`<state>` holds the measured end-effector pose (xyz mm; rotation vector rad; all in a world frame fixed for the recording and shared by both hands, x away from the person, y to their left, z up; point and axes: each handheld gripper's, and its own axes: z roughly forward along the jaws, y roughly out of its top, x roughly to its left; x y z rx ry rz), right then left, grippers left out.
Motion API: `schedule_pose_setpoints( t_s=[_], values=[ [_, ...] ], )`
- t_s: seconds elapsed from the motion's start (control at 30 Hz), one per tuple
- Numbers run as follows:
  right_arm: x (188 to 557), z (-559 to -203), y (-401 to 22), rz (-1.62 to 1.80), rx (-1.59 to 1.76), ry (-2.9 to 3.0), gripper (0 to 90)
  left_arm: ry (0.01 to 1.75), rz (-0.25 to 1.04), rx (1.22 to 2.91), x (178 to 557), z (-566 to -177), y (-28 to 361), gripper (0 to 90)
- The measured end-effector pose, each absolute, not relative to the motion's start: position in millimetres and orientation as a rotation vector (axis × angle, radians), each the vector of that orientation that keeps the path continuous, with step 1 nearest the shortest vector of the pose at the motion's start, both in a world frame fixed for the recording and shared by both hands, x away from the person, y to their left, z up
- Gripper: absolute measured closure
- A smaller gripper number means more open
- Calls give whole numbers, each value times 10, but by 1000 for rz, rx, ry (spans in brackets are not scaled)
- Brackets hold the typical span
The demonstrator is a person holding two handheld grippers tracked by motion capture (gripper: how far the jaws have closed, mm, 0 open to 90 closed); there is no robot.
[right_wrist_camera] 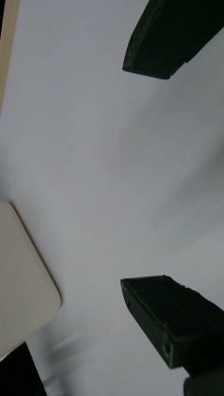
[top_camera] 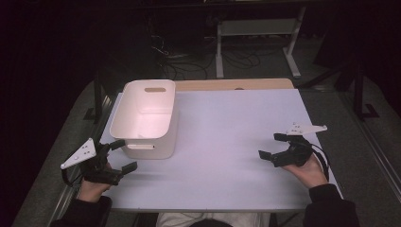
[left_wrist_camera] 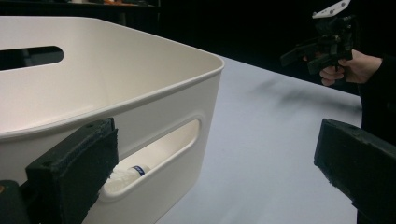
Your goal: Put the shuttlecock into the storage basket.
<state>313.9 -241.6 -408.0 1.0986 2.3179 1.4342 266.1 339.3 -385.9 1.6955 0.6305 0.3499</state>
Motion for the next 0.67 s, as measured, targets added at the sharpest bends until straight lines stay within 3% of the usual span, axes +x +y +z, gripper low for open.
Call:
schedule_pose_setpoints(
  t_s=[0.67],
  values=[
    [2911,-4276,-2600,1433,1122,2249,0,629,348,1699,2667,-3859,3391,0]
  ],
)
